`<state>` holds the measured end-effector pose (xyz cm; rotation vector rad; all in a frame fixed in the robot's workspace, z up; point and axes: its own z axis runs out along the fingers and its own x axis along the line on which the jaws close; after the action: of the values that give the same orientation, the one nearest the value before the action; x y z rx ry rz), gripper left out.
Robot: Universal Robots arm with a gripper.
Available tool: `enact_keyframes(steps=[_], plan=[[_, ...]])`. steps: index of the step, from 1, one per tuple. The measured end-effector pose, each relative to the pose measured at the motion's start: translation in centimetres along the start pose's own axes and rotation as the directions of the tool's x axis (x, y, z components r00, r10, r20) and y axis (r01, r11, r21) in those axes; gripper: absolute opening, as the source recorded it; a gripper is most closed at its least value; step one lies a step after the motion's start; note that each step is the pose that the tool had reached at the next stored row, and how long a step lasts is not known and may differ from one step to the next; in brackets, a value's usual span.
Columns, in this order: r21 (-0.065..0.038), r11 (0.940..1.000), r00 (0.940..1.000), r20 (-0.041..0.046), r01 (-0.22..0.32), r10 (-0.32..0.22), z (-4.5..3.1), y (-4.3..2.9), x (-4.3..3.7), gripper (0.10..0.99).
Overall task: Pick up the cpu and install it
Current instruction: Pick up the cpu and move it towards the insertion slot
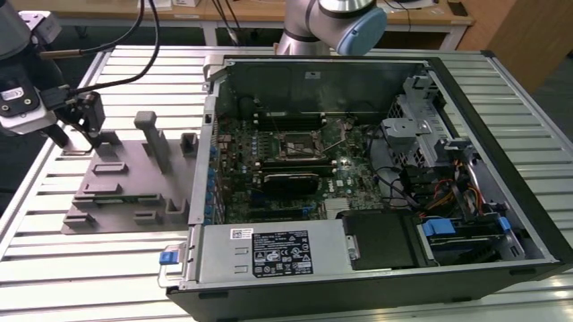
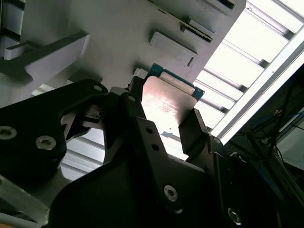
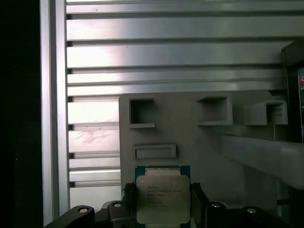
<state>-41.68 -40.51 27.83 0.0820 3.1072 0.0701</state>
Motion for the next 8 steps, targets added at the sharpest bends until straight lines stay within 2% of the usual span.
enact_keyframes(steps=[8], plan=[[0.0,1.0,1.0,0.0033,0.0,0.0,-1.65,0.08,-0.05,0.545]])
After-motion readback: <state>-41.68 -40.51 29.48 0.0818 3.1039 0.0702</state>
